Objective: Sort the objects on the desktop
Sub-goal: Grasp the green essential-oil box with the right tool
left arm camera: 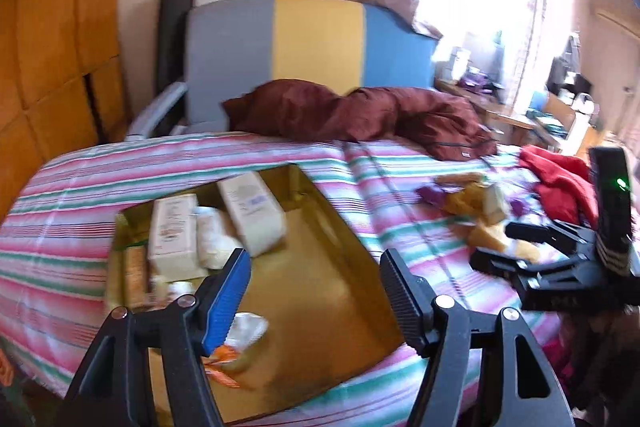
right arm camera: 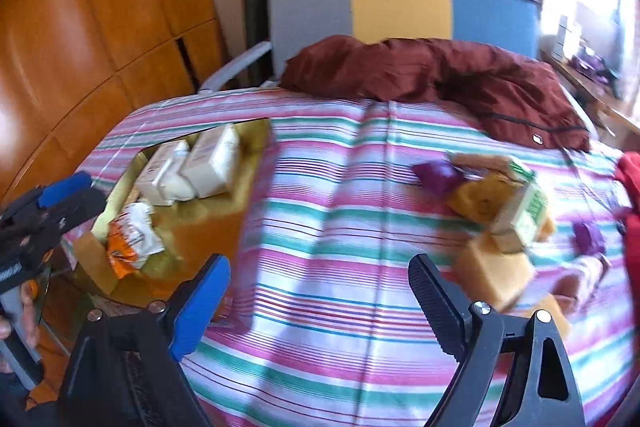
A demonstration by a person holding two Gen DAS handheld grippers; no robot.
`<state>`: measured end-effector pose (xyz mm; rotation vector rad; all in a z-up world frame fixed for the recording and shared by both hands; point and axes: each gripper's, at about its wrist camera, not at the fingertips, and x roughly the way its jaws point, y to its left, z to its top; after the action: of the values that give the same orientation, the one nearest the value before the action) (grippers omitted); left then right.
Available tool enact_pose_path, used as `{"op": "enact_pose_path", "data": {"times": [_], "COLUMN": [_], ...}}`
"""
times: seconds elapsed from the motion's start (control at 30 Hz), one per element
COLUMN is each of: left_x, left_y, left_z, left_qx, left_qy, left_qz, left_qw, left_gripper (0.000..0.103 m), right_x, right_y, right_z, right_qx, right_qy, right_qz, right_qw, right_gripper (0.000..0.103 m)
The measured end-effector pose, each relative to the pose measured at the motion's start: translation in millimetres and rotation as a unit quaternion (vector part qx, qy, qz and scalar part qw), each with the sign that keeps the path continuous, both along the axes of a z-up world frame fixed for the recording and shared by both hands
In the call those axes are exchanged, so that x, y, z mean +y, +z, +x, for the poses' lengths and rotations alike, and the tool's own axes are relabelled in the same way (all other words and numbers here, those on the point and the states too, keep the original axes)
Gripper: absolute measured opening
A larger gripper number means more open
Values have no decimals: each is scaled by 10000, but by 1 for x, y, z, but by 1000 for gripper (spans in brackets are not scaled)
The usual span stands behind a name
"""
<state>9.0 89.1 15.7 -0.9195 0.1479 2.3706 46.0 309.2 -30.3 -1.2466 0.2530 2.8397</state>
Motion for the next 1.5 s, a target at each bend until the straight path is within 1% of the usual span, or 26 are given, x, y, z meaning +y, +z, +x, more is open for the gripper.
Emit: {"op": "enact_pose_path", "data": {"times": [0.07, 0.23, 0.43, 0.57, 0.77, 0.83, 0.9, 1.0, 1.13, 1.23, 1.3, 1.33, 1.37, 1.43, 1.5], "left_x": [9, 23, 34, 42, 61, 67, 74, 83, 93, 98, 101, 102, 104, 108, 115], "left_y": [-3, -11, -18, -21, -24, -26, -28, -30, -33, -36, -39, -40, -41, -44, -46], "left_z": [4, 11, 15, 15, 16, 17, 18, 19, 22, 25, 25, 25, 24, 22, 20], "left_qx": [-49, -184, -308, -398, -501, -532, -553, -570, -610, -616, -654, -666, -688, -729, -765], "left_qy": [-216, -467, -697, -826, -1128, -1219, -1297, -1403, -1547, -1640, -1692, -1702, -1713, -1745, -1777], "left_qz": [-1, -80, -146, -184, -246, -288, -332, -387, -426, -499, -550, -568, -586, -602, -618], "left_qw": [9998, 9987, 9970, 9956, 9920, 9907, 9895, 9877, 9852, 9833, 9819, 9815, 9811, 9801, 9791], "left_gripper": [68, 68, 68, 68, 70, 75, 76, 76, 76, 76, 76, 76, 76, 76, 76], "right_x": [16, 57, 112, 146, 196, 205, 209, 205, 198, 200, 203, 205, 206, 207, 207], "right_y": [2, 13, 26, 30, 14, 9, 8, 9, 4, -9, -19, -26, -30, -39, -45], "right_z": [6, 23, 43, 53, 67, 69, 66, 50, 13, -12, -25, -31, -35, -40, -42], "right_qx": [-38, -100, -367, -531, -804, -836, -796, -774, -789, -904, -1004, -1065, -1132, -1216, -1199], "right_qy": [-179, -643, -1356, -1658, -2266, -2425, -2463, -2256, -2008, -2032, -2081, -2074, -2074, -2028, -1948], "right_qz": [-91, -389, -416, -372, -884, -1039, -1137, -1171, -1351, -1447, -1519, -1551, -1539, -1596, -1711], "right_qw": [9998, 9971, 9892, 9840, 9666, 9610, 9592, 9641, 9671, 9642, 9610, 9600, 9594, 9584, 9583], "right_gripper": [91, 90, 85, 84, 84, 84, 84, 84, 84, 83, 74, 72, 69, 68, 64]}}
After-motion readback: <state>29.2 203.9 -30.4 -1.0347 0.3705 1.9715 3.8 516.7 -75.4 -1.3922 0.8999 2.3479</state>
